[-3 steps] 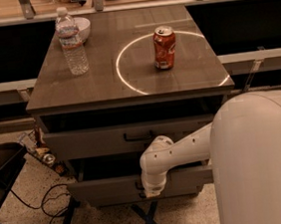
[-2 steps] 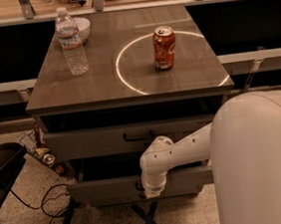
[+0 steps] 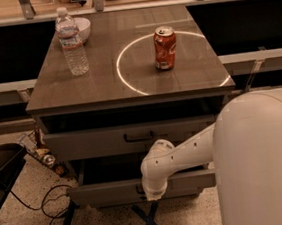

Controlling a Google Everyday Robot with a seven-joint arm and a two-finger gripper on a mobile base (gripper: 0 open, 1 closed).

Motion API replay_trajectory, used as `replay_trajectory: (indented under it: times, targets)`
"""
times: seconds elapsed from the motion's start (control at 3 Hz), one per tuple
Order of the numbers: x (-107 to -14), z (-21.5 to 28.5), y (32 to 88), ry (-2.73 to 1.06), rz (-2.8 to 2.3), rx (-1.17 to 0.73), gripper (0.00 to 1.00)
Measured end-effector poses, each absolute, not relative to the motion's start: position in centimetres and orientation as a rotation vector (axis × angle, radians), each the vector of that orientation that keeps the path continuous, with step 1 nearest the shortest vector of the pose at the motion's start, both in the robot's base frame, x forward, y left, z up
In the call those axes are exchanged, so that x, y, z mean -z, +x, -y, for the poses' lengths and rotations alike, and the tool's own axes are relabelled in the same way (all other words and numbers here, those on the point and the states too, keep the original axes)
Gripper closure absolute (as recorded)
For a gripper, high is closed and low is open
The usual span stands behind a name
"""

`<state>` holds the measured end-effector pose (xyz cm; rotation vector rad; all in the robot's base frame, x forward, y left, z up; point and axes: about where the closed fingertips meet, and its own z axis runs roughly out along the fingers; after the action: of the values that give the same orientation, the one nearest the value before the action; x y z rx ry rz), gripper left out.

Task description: Open middle drawer

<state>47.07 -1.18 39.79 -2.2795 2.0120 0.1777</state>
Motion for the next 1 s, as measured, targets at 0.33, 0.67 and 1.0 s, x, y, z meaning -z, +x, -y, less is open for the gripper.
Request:
replay_trajectory:
  times: [0.33, 0.67, 1.0]
  targets:
    - [-40.0, 1.0, 46.1, -2.266, -2.015, -0.177, 1.0]
    - [-40.0, 1.0, 46.1, -2.266, -2.015, -0.177, 1.0]
    - [-40.3, 0.6, 44.8, -2.247, -2.018, -0.182, 1.0]
